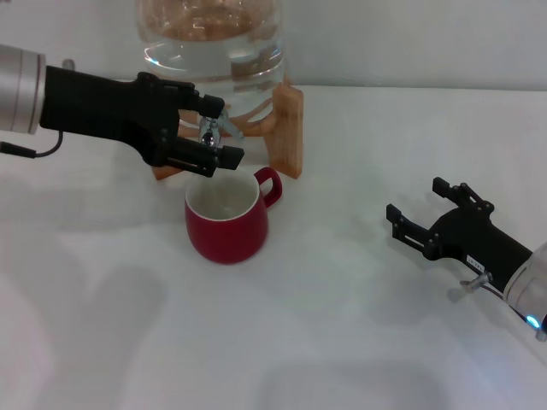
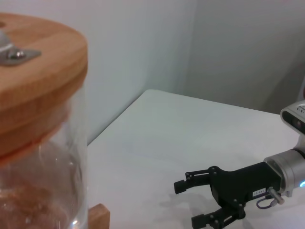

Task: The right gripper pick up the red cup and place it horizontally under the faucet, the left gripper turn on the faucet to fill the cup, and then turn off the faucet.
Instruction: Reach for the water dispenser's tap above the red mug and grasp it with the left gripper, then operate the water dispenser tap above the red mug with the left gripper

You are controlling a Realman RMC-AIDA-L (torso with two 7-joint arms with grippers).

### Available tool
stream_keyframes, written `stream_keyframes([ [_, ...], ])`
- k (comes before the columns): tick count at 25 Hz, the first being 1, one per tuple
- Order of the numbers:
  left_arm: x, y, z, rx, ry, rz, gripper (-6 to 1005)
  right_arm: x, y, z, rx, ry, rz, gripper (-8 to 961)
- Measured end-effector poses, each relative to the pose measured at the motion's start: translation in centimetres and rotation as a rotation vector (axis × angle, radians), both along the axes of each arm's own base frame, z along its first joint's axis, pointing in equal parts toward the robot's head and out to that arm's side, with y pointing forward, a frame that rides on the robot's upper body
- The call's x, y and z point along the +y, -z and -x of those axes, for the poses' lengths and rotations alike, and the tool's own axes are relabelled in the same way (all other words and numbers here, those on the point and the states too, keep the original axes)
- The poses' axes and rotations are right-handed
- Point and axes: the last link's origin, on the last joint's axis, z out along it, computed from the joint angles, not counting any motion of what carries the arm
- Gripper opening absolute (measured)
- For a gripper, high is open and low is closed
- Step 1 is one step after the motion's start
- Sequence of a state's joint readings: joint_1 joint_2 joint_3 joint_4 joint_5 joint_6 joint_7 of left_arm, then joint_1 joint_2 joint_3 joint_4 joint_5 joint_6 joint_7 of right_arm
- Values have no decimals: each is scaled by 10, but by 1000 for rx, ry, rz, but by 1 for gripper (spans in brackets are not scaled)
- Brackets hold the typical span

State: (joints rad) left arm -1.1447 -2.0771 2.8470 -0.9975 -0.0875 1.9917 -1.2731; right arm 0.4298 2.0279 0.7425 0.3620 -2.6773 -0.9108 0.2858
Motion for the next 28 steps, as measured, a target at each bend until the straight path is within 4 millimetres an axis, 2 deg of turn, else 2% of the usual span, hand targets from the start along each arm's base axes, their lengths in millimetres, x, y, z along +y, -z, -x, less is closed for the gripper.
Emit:
stream_keyframes([
  [15, -2, 3, 19, 32, -50, -13, 873, -1, 0, -1, -3, 5, 2, 875],
  [20, 0, 14, 20, 43, -53, 10, 873, -1, 1, -2, -3, 6, 4, 875],
  [28, 4, 18, 15, 52, -42, 22, 873, -2, 0, -2, -1, 8, 2, 875],
])
